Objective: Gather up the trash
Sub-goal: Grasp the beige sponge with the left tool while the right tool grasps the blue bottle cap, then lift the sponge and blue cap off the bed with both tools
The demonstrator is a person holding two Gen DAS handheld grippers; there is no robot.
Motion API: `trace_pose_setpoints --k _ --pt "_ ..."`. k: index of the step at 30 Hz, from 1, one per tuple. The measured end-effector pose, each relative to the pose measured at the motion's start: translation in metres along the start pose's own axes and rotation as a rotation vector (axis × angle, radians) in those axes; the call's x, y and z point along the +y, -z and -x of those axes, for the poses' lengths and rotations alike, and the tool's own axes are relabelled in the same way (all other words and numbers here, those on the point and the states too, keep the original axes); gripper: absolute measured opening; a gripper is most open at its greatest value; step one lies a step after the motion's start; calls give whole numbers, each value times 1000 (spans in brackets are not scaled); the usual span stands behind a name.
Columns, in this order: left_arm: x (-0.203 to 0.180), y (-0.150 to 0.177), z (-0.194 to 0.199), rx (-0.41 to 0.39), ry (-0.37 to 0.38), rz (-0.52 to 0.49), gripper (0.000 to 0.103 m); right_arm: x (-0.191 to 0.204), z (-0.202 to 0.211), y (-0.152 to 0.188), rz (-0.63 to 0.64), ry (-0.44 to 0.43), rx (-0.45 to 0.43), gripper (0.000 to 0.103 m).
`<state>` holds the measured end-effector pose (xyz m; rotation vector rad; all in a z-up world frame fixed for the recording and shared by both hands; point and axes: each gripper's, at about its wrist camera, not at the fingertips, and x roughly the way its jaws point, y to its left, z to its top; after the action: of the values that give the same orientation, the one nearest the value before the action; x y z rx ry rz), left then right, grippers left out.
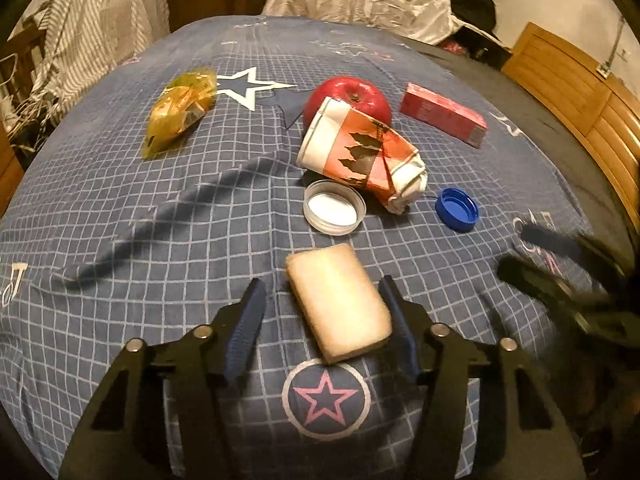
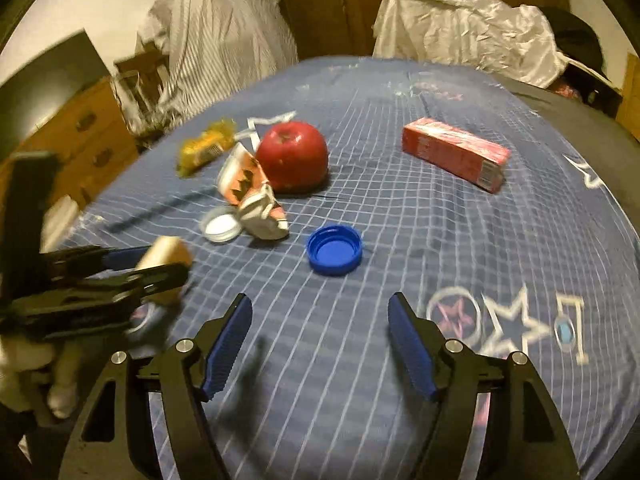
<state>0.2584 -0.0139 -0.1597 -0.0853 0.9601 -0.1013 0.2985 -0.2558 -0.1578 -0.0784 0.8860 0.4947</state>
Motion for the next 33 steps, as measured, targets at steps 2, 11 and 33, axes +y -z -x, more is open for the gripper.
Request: trace_pose_setpoints --k 2,11,33 --pt "4 1 2 -2 9 -14 53 1 -15 -11 18 13 30 70" --pt "3 -2 -2 -7 9 -13 53 14 -55 -28 76 102 87 45" --pt "17 26 92 -234 -17 -27 33 52 78 26 -31 114 -244 41"
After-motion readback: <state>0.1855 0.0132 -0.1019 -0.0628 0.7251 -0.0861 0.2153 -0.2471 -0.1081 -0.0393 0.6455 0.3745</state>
